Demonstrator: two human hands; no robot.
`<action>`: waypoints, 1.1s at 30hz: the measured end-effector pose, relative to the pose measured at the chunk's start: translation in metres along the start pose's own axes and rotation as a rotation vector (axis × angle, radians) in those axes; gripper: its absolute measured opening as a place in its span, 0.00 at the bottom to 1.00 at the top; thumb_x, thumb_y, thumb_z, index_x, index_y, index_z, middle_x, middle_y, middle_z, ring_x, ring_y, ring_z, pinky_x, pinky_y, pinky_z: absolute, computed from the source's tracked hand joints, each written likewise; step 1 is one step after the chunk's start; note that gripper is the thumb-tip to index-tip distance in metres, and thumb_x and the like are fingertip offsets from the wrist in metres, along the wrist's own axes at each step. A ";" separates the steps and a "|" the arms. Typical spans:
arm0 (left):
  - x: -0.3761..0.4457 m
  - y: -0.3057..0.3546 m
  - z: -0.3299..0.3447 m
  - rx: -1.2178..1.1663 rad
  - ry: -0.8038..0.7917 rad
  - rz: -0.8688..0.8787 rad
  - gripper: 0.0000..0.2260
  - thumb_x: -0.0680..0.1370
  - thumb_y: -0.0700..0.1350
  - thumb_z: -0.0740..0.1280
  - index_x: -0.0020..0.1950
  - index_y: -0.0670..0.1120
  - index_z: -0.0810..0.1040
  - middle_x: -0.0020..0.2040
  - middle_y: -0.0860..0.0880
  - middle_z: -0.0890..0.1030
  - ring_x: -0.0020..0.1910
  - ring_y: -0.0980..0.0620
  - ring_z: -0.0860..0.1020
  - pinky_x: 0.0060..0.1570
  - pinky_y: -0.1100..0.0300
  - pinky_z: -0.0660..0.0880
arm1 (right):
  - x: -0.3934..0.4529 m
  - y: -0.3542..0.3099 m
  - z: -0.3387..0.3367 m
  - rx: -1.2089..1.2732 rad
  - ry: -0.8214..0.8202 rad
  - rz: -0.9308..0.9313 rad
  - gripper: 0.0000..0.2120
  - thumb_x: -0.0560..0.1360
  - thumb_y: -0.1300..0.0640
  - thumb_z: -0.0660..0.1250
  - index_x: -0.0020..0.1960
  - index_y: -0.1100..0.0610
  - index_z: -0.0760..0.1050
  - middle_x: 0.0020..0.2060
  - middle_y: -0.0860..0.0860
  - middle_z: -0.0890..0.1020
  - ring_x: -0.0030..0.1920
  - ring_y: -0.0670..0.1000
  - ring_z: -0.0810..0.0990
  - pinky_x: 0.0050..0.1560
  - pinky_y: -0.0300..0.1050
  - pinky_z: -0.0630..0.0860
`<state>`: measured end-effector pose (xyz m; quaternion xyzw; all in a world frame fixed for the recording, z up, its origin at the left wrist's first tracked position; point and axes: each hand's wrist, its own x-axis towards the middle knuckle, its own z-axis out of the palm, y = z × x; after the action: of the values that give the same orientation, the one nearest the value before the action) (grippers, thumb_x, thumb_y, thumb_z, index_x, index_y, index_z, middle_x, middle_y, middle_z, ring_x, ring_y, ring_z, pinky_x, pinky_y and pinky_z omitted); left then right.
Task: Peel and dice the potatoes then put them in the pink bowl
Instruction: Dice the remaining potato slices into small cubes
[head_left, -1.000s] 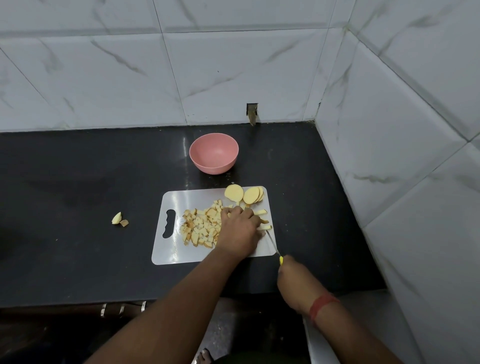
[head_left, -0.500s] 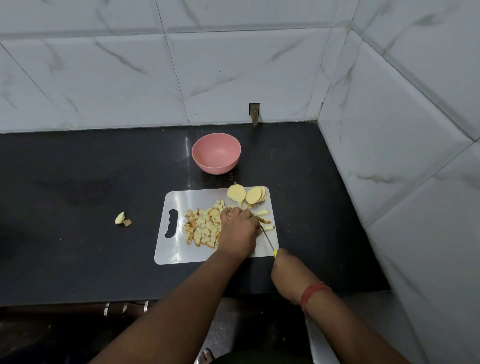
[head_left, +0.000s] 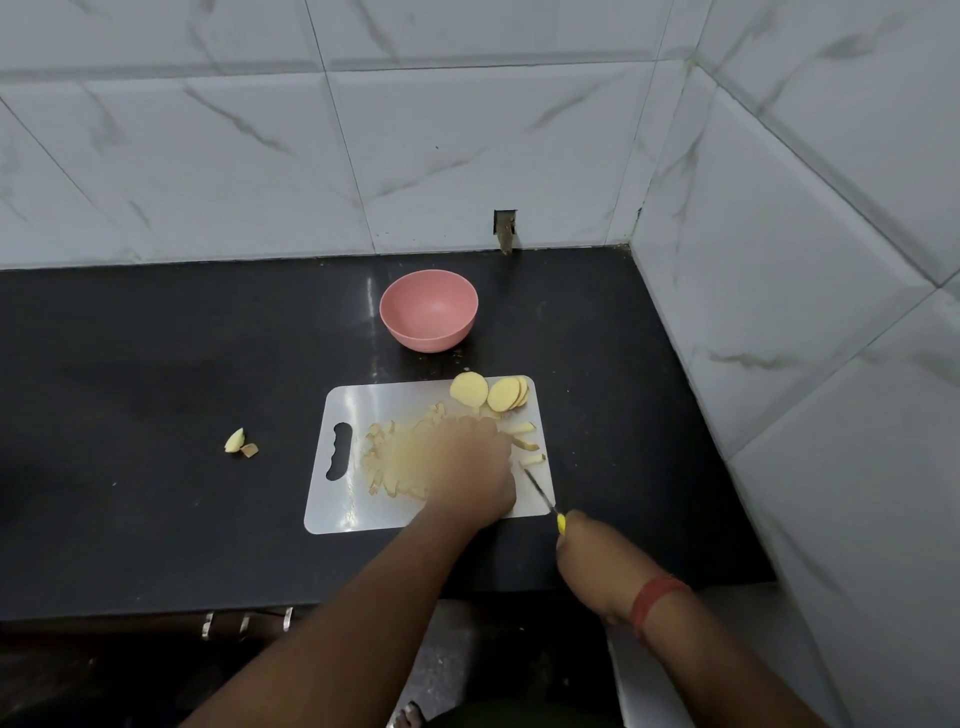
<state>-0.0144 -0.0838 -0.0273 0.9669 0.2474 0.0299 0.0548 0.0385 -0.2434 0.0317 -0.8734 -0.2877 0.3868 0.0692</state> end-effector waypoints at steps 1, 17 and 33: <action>-0.001 0.000 0.000 0.004 0.011 -0.015 0.13 0.78 0.51 0.61 0.59 0.49 0.76 0.58 0.49 0.75 0.61 0.47 0.69 0.71 0.45 0.59 | -0.002 -0.002 -0.006 0.055 0.044 0.002 0.07 0.81 0.58 0.54 0.52 0.59 0.69 0.43 0.53 0.75 0.45 0.54 0.77 0.42 0.43 0.69; -0.004 -0.006 0.016 0.291 0.092 0.455 0.10 0.77 0.44 0.65 0.57 0.46 0.78 0.56 0.46 0.78 0.55 0.43 0.75 0.66 0.37 0.67 | -0.001 -0.005 -0.031 0.319 0.258 -0.058 0.07 0.82 0.54 0.55 0.48 0.57 0.67 0.39 0.53 0.74 0.36 0.50 0.73 0.36 0.45 0.68; 0.019 0.013 -0.008 0.132 -0.047 0.167 0.12 0.83 0.46 0.61 0.64 0.50 0.78 0.61 0.49 0.77 0.64 0.46 0.69 0.66 0.44 0.60 | 0.010 0.004 -0.015 0.262 0.227 -0.013 0.08 0.82 0.57 0.54 0.51 0.60 0.68 0.44 0.57 0.78 0.43 0.56 0.77 0.42 0.46 0.73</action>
<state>0.0074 -0.0855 -0.0176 0.9861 0.1661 -0.0045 -0.0059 0.0564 -0.2393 0.0344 -0.8930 -0.2308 0.3196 0.2171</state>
